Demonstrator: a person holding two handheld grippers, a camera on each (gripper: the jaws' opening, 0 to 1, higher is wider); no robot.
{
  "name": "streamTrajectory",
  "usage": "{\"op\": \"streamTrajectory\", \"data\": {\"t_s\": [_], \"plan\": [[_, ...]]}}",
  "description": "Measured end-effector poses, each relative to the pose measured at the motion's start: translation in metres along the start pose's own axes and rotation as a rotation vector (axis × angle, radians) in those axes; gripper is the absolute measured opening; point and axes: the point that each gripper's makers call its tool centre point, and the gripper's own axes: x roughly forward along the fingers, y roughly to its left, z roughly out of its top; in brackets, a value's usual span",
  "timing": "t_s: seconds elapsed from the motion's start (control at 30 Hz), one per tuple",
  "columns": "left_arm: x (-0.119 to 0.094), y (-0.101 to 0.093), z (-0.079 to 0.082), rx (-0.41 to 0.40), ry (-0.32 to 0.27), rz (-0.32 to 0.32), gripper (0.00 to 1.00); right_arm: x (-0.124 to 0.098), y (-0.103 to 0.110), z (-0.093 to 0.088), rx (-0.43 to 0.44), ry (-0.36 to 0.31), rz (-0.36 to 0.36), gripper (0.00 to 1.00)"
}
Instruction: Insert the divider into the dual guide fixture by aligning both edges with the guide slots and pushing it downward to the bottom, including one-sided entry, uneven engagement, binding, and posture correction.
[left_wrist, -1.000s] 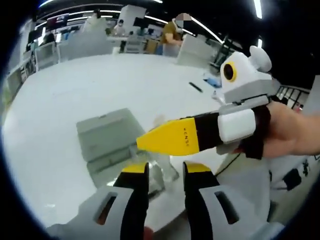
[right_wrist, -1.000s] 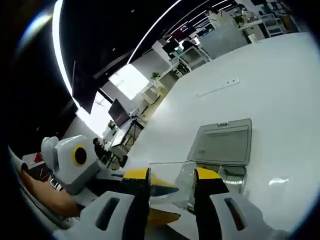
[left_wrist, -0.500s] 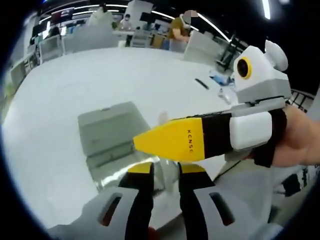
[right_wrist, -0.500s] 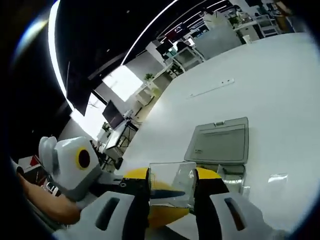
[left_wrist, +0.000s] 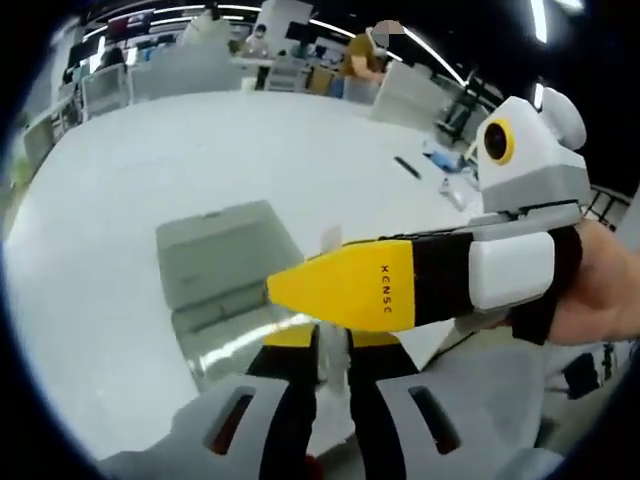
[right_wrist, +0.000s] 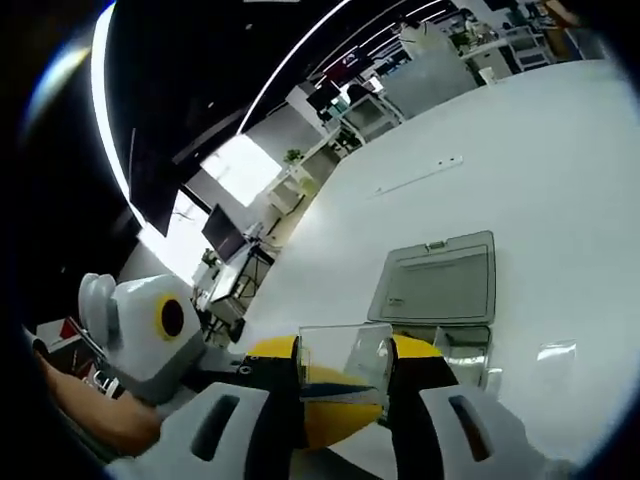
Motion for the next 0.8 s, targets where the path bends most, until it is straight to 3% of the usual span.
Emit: {"op": "streamTrajectory", "data": {"t_s": [0.53,0.8], "plan": [[-0.0017,0.0011,-0.004,0.02,0.02,-0.006,0.02,0.001,-0.0019,-0.0047,0.013,0.016,-0.034,0.3],[-0.0031,0.0004,-0.0073,-0.011,0.052,-0.046,0.01,0.001,-0.0018,-0.008,0.036,0.037,-0.028,0.32]]}}
